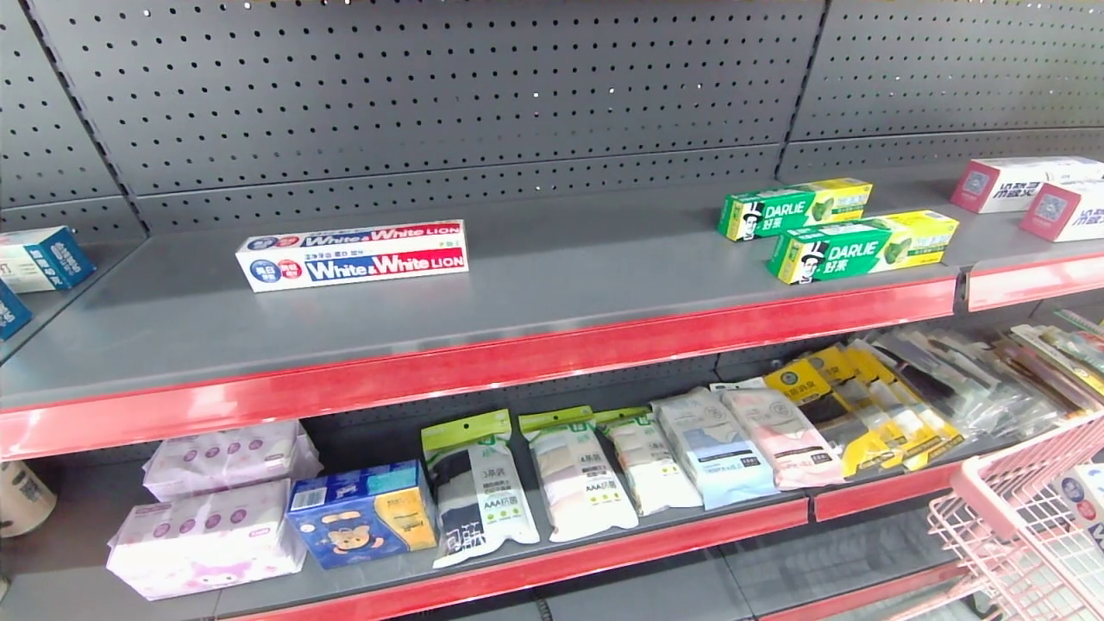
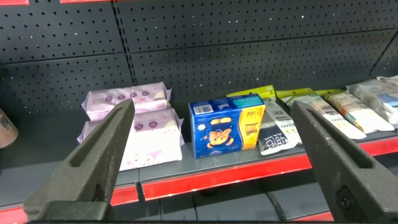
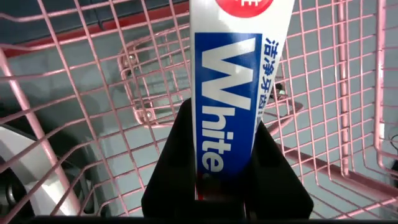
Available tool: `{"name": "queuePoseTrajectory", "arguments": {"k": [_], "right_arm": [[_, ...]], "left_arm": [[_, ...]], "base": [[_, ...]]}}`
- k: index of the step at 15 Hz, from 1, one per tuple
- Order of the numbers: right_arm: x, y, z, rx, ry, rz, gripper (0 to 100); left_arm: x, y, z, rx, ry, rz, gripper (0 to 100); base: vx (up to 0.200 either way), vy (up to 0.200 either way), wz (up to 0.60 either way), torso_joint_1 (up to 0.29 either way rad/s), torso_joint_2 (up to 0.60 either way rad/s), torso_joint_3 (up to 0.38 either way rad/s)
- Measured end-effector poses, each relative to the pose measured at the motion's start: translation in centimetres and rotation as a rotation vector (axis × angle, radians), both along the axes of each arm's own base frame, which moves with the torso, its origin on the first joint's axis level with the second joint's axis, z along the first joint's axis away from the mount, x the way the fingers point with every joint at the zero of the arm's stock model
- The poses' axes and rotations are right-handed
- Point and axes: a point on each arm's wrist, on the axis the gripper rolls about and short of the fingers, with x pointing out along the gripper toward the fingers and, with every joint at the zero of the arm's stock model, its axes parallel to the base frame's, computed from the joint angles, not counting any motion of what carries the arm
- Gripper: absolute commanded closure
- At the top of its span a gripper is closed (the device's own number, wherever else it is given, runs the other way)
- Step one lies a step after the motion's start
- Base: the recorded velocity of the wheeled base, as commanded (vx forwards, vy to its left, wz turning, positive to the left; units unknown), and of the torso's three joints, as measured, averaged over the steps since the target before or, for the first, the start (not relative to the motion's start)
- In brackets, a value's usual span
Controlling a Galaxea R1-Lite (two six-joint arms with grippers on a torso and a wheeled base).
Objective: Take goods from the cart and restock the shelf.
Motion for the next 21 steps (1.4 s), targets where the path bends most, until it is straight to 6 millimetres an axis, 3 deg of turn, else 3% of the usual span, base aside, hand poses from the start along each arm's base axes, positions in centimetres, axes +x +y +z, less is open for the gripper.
{"name": "queuePoseTrajectory", "arguments": {"k": [6, 10, 16, 21], "right_arm": [[-2.1, 3.2, 3.6, -0.061, -0.103, -0.129, 100], [-2.0, 6.2, 7.1, -0.118, -0.263, -0.178, 100], [-1.5, 11.5, 10.3, -0.165, -0.405, 0.046, 100], [-2.5, 16.1, 11.6, -0.037, -0.336, 0.309, 100]], "left_arm": [[0.0, 0.0, 0.0, 0.000, 0.000, 0.000, 0], [0.0, 0.0, 0.0, 0.000, 0.000, 0.000, 0], [0.0, 0.0, 0.0, 0.000, 0.000, 0.000, 0], [0.0, 0.0, 0.0, 0.000, 0.000, 0.000, 0]], "base": [[0.000, 0.000, 0.00, 0.000, 0.00, 0.000], [0.000, 0.000, 0.00, 0.000, 0.00, 0.000], [0.000, 0.000, 0.00, 0.000, 0.00, 0.000], [0.000, 0.000, 0.00, 0.000, 0.00, 0.000]]}}
